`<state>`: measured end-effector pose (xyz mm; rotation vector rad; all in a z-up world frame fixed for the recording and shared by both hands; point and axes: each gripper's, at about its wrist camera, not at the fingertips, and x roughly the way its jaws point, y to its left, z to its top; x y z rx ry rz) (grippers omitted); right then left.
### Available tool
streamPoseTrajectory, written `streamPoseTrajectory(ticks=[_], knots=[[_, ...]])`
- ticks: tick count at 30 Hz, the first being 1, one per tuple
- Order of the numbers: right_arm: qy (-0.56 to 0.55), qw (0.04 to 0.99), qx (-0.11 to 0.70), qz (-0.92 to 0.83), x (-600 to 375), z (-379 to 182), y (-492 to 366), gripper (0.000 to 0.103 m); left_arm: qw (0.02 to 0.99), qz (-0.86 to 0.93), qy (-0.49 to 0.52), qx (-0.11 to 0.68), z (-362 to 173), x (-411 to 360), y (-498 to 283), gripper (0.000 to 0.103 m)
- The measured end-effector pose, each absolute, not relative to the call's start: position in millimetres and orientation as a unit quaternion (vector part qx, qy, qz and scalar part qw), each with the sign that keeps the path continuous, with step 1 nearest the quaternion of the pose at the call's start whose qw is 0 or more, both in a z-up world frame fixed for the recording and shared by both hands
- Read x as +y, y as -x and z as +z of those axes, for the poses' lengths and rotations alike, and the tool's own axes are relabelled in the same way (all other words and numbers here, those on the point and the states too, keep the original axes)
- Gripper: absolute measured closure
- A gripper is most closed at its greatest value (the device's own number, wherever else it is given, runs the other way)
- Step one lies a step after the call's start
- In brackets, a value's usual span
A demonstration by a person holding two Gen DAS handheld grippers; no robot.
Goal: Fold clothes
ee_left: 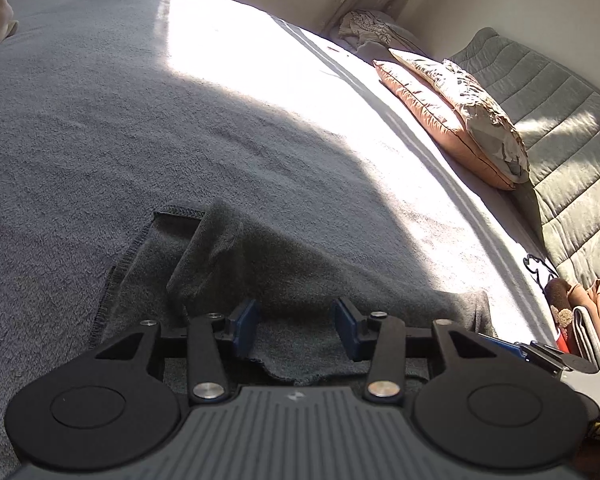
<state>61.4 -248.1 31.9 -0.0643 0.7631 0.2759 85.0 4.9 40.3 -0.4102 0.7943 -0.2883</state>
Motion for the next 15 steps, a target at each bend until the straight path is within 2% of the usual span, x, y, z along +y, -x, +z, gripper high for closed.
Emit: streamPoseTrajectory(ticks=[4,9,15], knots=[[0.018,0.938,0.327,0.112,-252.2,41.3,-64.1,0.033,0.89,-0.134,0.197,0.389,33.0,4.3,-91.7,0.056],[0.034,0.916,0.388,0.097,-248.1,15.7,-76.7,0.018,0.885,-0.133,0.207,0.394,31.4,7.0,-94.8,0.056],[0.023,0.931,0.348,0.104,-249.9,35.0,-72.0,0.019,0.895,-0.128,0.209,0.374,39.2,11.9,-95.2,0.053]])
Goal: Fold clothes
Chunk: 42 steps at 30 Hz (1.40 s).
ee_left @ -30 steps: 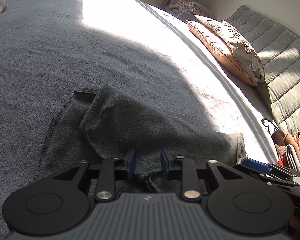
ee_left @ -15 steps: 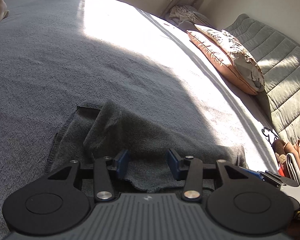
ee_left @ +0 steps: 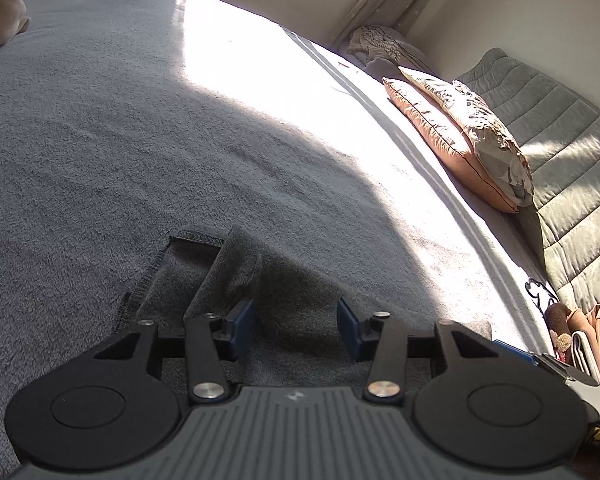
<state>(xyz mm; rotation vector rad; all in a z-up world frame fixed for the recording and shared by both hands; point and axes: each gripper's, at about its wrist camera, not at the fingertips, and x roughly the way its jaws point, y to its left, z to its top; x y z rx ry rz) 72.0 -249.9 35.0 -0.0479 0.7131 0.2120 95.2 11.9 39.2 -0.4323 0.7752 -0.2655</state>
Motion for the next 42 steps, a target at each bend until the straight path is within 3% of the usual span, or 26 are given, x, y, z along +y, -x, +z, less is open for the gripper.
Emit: streamPoseTrajectory(ticks=[8,13,17,20,23,27,32,37,42], knots=[[0.034,0.91,0.399,0.107,-258.4,22.9,-83.1,0.017,0.891,-0.124,0.223,0.375,34.9,19.7,-98.9,0.052],[-0.03,0.931,0.354,0.083,-279.9,40.6,-82.5,0.018,0.891,-0.123,0.219,0.377,31.1,18.5,-101.9,0.052],[-0.06,0.902,0.42,0.087,-286.7,17.5,-99.0,0.017,0.89,-0.126,0.221,0.379,29.8,20.3,-102.4,0.052],[-0.012,0.906,0.414,0.09,-276.1,21.0,-92.6,0.017,0.879,-0.125,0.259,0.38,29.3,32.4,-105.1,0.053],[-0.027,0.919,0.385,0.081,-279.4,33.0,-87.8,0.025,0.878,-0.121,0.268,0.377,33.2,36.2,-104.9,0.054],[-0.045,0.935,0.343,0.076,-282.2,45.0,-87.4,0.06,0.894,-0.118,0.246,0.355,47.2,35.1,-99.2,0.052],[-0.011,0.917,0.389,0.084,-271.0,24.9,-95.0,0.06,0.887,-0.105,0.255,0.371,37.8,48.1,-104.9,0.051],[-0.024,0.922,0.38,0.072,-286.7,34.5,-88.0,0.057,0.875,-0.094,0.289,0.376,36.5,67.5,-103.0,0.051],[-0.064,0.922,0.381,0.015,-328.9,39.4,-85.5,0.037,0.883,-0.062,0.274,0.376,45.1,83.3,-98.2,0.049]])
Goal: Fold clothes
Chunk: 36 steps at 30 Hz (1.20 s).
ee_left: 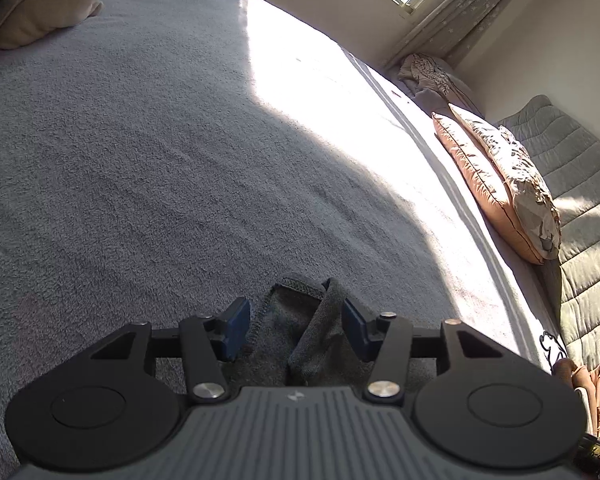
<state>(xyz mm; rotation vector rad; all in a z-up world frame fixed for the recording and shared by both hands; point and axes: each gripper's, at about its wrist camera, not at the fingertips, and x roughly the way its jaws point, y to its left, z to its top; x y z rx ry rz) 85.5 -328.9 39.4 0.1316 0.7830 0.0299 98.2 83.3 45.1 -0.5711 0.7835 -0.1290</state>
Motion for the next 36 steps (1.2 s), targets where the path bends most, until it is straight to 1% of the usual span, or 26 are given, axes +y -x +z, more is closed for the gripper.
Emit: streamPoseTrajectory(ticks=[2,4,6,7,9,11,12,13,14,15,16,17,20,23,25,26,27,28,29,30,31,32,34,35,36], knots=[[-0.1,0.915,0.391,0.004,-344.8,35.6,-84.6,0.036,0.876,-0.06,0.283,0.385,42.1,87.7,-96.4,0.048],[-0.139,0.905,0.402,0.007,-359.0,30.8,-82.2,0.035,0.87,-0.064,0.287,0.396,38.7,87.2,-94.2,0.045],[-0.168,0.896,0.411,0.016,-369.0,26.4,-79.7,0.028,0.868,-0.068,0.283,0.402,34.7,82.5,-92.5,0.034],[-0.175,0.894,0.413,0.024,-369.3,23.9,-79.1,0.025,0.869,-0.069,0.279,0.402,32.6,78.9,-91.7,0.033],[-0.188,0.889,0.415,0.038,-369.9,18.9,-77.9,0.016,0.877,-0.067,0.267,0.393,29.4,67.7,-89.8,0.026],[-0.197,0.891,0.407,0.033,-366.0,16.2,-76.6,0.016,0.881,-0.074,0.252,0.393,29.2,57.8,-90.1,0.026],[-0.2,0.892,0.404,0.038,-363.3,17.2,-76.1,0.022,0.881,-0.08,0.249,0.395,29.6,54.2,-90.9,0.028],[-0.205,0.891,0.402,0.048,-361.0,18.4,-75.9,0.032,0.877,-0.087,0.256,0.397,28.9,54.0,-91.8,0.032],[-0.211,0.889,0.403,0.059,-358.1,19.7,-76.8,0.049,0.874,-0.087,0.261,0.4,27.9,54.7,-92.2,0.046],[-0.204,0.89,0.404,0.058,-354.3,21.7,-77.4,0.059,0.873,-0.08,0.26,0.405,26.2,55.9,-93.2,0.061],[-0.188,0.894,0.403,0.057,-350.6,24.1,-77.3,0.066,0.873,-0.074,0.258,0.408,25.3,57.7,-93.8,0.069],[-0.178,0.897,0.401,0.054,-348.6,25.6,-77.0,0.079,0.87,-0.071,0.263,0.411,23.7,61.4,-94.9,0.076],[-0.172,0.9,0.398,0.051,-347.3,27.2,-75.8,0.081,0.859,-0.07,0.293,0.415,22.4,71.9,-95.7,0.076],[-0.168,0.9,0.398,0.051,-346.6,27.2,-74.2,0.081,0.853,-0.072,0.306,0.416,23.3,76.2,-95.6,0.076],[-0.177,0.897,0.403,0.05,-349.0,25.9,-75.3,0.075,0.847,-0.071,0.319,0.419,23.7,81.2,-95.5,0.074],[-0.194,0.892,0.406,0.048,-354.3,23.9,-77.5,0.067,0.844,-0.07,0.326,0.419,24.2,84.3,-95.5,0.072],[-0.209,0.887,0.408,0.046,-359.0,22.5,-78.0,0.056,0.842,-0.069,0.333,0.418,25.3,87.7,-95.2,0.068],[-0.225,0.883,0.408,0.048,-364.1,21.5,-79.7,0.055,0.844,-0.068,0.337,0.411,28.1,91.6,-94.3,0.065],[-0.237,0.88,0.408,0.05,-367.9,21.2,-79.6,0.054,0.846,-0.066,0.341,0.404,30.9,95.5,-93.4,0.058],[-0.253,0.877,0.405,0.051,-372.2,21.4,-79.3,0.051,0.847,-0.066,0.345,0.399,33.1,98.8,-92.9,0.053],[-0.268,0.874,0.402,0.053,-376.3,21.4,-79.0,0.047,0.846,-0.069,0.349,0.398,33.8,100.4,-93.5,0.051],[-0.275,0.871,0.403,0.056,-377.7,20.5,-79.3,0.041,0.845,-0.072,0.352,0.396,34.5,102.0,-94.1,0.048],[-0.279,0.868,0.406,0.061,-377.0,18.0,-80.5,0.037,0.84,-0.083,0.348,0.407,30.9,96.9,-97.0,0.043],[-0.276,0.868,0.408,0.063,-375.1,16.6,-81.3,0.034,0.837,-0.091,0.343,0.416,27.7,91.9,-99.0,0.038],[-0.265,0.872,0.407,0.064,-370.8,16.5,-81.6,0.031,0.836,-0.097,0.337,0.423,25.0,87.0,-100.3,0.037]])
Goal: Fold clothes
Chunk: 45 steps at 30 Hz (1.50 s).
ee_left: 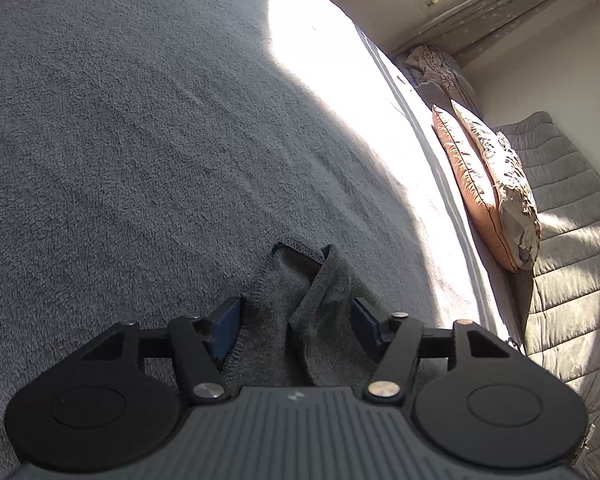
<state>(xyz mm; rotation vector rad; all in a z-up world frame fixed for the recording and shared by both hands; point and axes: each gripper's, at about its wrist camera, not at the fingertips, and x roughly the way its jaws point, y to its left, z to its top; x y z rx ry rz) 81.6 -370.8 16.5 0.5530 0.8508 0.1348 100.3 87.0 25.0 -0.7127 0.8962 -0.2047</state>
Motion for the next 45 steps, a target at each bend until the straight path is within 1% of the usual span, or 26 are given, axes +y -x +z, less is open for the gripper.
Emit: streamPoseTrajectory(ticks=[2,4,5,6,7,8,13,22,28,31,36,40,42,45], knots=[[-0.224,0.884,0.406,0.063,-357.9,17.4,-81.3,0.031,0.849,-0.094,0.309,0.418,26.0,76.6,-98.8,0.037],[-0.159,0.899,0.404,0.051,-339.7,18.8,-79.4,0.048,0.854,-0.087,0.302,0.414,27.1,70.8,-99.0,0.038],[-0.127,0.907,0.399,0.05,-330.5,18.4,-76.7,0.06,0.855,-0.083,0.303,0.412,27.2,69.5,-98.9,0.048],[-0.12,0.909,0.395,0.054,-326.5,19.1,-75.4,0.078,0.856,-0.08,0.304,0.411,27.4,68.2,-98.7,0.069],[-0.112,0.912,0.391,0.052,-322.0,20.7,-73.1,0.08,0.856,-0.078,0.304,0.411,27.8,67.1,-98.5,0.079],[-0.104,0.915,0.386,0.049,-317.6,22.4,-70.8,0.081,0.856,-0.076,0.305,0.411,28.2,66.0,-98.2,0.084],[-0.015,0.945,0.325,0.042,-292.0,43.4,-52.6,0.083,0.874,-0.103,0.288,0.377,51.0,54.5,-92.9,0.087],[0.079,0.97,0.226,0.047,-272.9,76.9,-23.4,0.083,0.9,-0.155,0.254,0.319,87.8,30.7,-71.3,0.087],[0.051,0.975,0.211,0.043,-296.3,93.4,-22.6,0.083,0.918,-0.149,0.224,0.291,102.9,3.3,-68.1,0.087],[0.037,0.981,0.188,0.028,-317.4,109.0,-17.4,0.083,0.922,-0.139,0.238,0.271,119.8,-25.1,-79.6,0.088],[0.001,0.991,0.134,-0.03,-380.3,142.4,-1.1,0.083,0.929,-0.193,0.218,0.229,178.7,-133.6,-107.2,0.088],[-0.067,0.988,0.087,-0.111,-467.4,167.1,24.7,0.083,0.927,-0.268,0.175,0.196,224.2,-253.3,-123.0,0.088],[-0.11,0.98,0.062,-0.157,-518.2,176.1,43.2,0.083,0.917,-0.316,0.161,0.182,242.9,-331.0,-130.7,0.088],[-0.166,0.96,0.017,-0.225,-589.9,187.1,77.1,0.083,0.897,-0.378,0.151,0.169,256.7,-438.7,-138.2,0.088]])
